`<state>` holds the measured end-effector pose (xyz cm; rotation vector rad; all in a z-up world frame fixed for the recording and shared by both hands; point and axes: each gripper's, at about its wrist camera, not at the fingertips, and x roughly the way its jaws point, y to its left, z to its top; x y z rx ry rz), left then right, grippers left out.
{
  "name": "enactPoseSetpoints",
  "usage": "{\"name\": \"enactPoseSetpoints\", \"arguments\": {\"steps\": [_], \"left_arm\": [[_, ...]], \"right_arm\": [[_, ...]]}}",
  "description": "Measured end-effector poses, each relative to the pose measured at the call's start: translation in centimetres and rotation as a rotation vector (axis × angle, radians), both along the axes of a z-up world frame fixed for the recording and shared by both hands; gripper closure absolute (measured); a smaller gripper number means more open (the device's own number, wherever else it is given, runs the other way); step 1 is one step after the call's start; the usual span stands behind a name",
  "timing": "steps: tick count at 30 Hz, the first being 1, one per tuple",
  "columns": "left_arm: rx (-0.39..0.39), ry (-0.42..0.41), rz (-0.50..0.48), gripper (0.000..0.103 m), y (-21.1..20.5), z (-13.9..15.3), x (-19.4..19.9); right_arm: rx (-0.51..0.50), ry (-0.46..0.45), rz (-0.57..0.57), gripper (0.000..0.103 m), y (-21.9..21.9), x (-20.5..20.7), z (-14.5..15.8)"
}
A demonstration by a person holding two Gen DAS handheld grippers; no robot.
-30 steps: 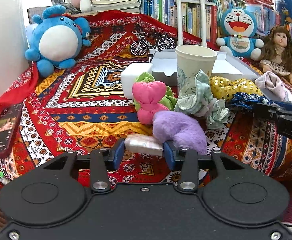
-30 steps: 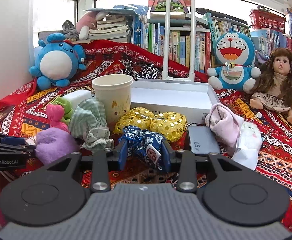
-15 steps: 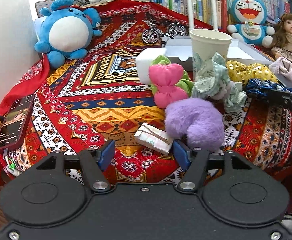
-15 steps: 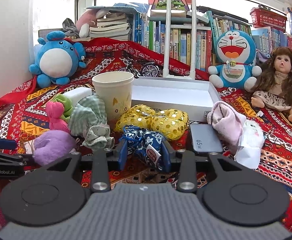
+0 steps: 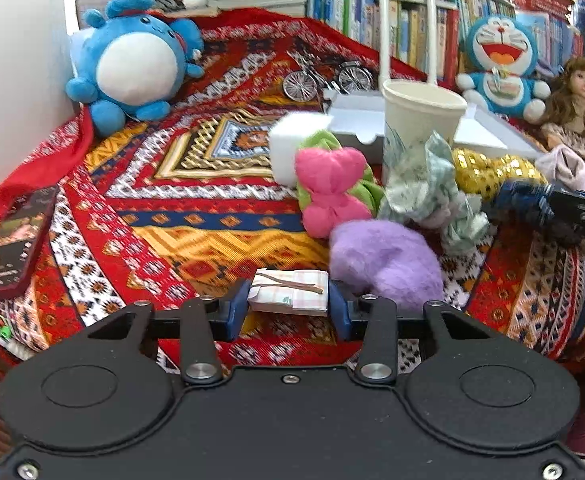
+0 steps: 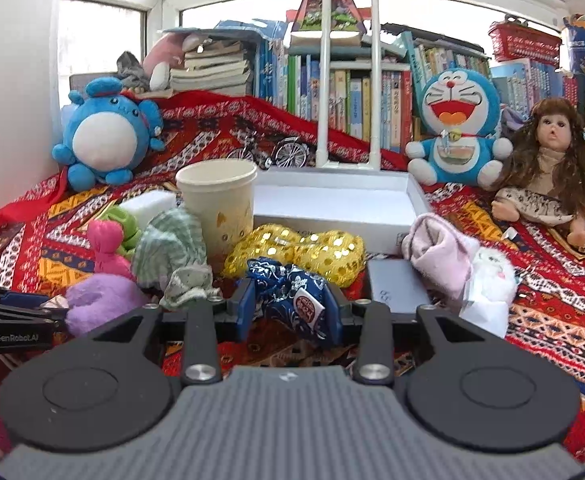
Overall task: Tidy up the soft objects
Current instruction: 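Lift the packet with the left tool while the right tool carries the pouch to the white tray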
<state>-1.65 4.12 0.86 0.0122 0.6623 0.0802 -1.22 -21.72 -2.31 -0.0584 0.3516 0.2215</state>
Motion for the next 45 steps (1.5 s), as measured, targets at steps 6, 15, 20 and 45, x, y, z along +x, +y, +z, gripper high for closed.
{"name": "enactPoseSetpoints", "arguments": {"steps": [6, 15, 20, 45], "left_arm": [[0.01, -0.07, 0.06, 0.063, 0.7, 1.4, -0.2], [0.009, -0.085, 0.025, 0.063, 0.1, 1.9, 0.0], [-0.002, -0.089, 0.003, 0.063, -0.4, 2.1, 0.2], [-0.177, -0.172, -0.177, 0.063, 1.2, 11.5, 10.3]], "right_arm": [[-0.008, -0.017, -0.004, 0.069, -0.5, 0.2, 0.6], [-0.041, 0.121, 0.03, 0.034, 0.5, 1.4, -1.6], [0.005, 0.205, 0.007, 0.023, -0.4, 2.4, -3.1], [0.096, -0.019, 0.021, 0.061, -3.4, 6.7, 7.3]]}}
